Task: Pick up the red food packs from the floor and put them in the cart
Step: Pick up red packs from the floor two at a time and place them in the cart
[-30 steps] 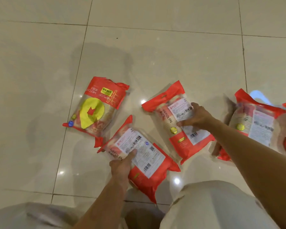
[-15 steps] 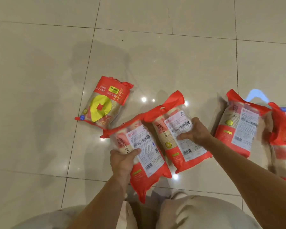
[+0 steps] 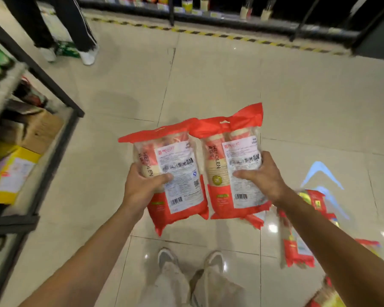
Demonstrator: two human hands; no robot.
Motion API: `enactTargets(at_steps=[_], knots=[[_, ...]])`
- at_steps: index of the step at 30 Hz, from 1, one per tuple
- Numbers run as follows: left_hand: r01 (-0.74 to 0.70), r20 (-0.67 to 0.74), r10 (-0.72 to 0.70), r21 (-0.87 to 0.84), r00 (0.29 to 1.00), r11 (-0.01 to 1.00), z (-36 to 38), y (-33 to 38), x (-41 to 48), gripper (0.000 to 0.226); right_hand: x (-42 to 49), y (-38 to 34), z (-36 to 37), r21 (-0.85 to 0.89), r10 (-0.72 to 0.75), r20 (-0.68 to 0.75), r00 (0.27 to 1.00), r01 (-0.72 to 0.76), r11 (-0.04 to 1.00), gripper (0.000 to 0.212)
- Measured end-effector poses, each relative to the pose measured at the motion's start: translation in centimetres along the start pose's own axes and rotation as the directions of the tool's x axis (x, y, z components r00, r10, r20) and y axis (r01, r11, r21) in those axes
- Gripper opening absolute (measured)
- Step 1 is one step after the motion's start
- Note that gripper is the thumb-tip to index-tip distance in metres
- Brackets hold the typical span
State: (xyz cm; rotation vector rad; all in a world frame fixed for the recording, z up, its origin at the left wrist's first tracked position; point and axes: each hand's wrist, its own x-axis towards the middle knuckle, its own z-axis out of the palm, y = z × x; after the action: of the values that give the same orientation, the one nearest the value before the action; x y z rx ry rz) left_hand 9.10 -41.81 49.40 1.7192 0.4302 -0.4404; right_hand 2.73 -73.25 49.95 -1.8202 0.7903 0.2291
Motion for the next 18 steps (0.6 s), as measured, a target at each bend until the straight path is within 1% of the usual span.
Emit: enactTargets(at_steps=[4, 7, 8, 10, 11, 15, 18], knots=[[-0.162, 0.009, 0.162, 0.003, 0.987, 0.987, -5.7, 11.4, -6.6, 0.072, -7.7, -11.1, -2.5, 0.081, -0.123, -0.008, 0.992, 0.123, 0.989, 0.077], [-0.277, -0.051, 0.275, -0.028, 0.960, 0.960, -8.9, 17.1, -11.3, 0.076, -12.2, -17.1, -3.6, 0.130, -0.233, -0.008, 0.972, 0.232, 0.964, 0.077], [-0.317, -0.079, 0.313, -0.031, 0.946, 0.948, -9.8, 18.3, -13.0, 0.074, -13.5, -18.6, -3.9, 0.142, -0.263, -0.001, 0.965, 0.260, 0.955, 0.076], [-0.369, -0.151, 0.362, -0.023, 0.920, 0.929, -11.4, 20.0, -16.2, 0.066, -15.7, -20.9, -4.2, 0.156, -0.331, 0.024, 0.943, 0.323, 0.933, 0.073], [-0.383, -0.183, 0.374, -0.020, 0.909, 0.923, -12.1, 20.5, -18.0, 0.067, -16.5, -21.7, -4.4, 0.161, -0.361, 0.040, 0.932, 0.350, 0.923, 0.071], [-0.390, -0.297, 0.364, -0.032, 0.883, 0.920, -14.6, 20.1, -24.9, 0.084, -19.6, -23.8, -4.1, 0.194, -0.446, 0.154, 0.882, 0.416, 0.888, 0.069], [-0.383, -0.399, 0.340, -0.029, 0.851, 0.923, -15.8, 18.6, -30.5, 0.084, -22.3, -24.3, -2.8, 0.209, -0.493, 0.246, 0.834, 0.451, 0.868, 0.071]])
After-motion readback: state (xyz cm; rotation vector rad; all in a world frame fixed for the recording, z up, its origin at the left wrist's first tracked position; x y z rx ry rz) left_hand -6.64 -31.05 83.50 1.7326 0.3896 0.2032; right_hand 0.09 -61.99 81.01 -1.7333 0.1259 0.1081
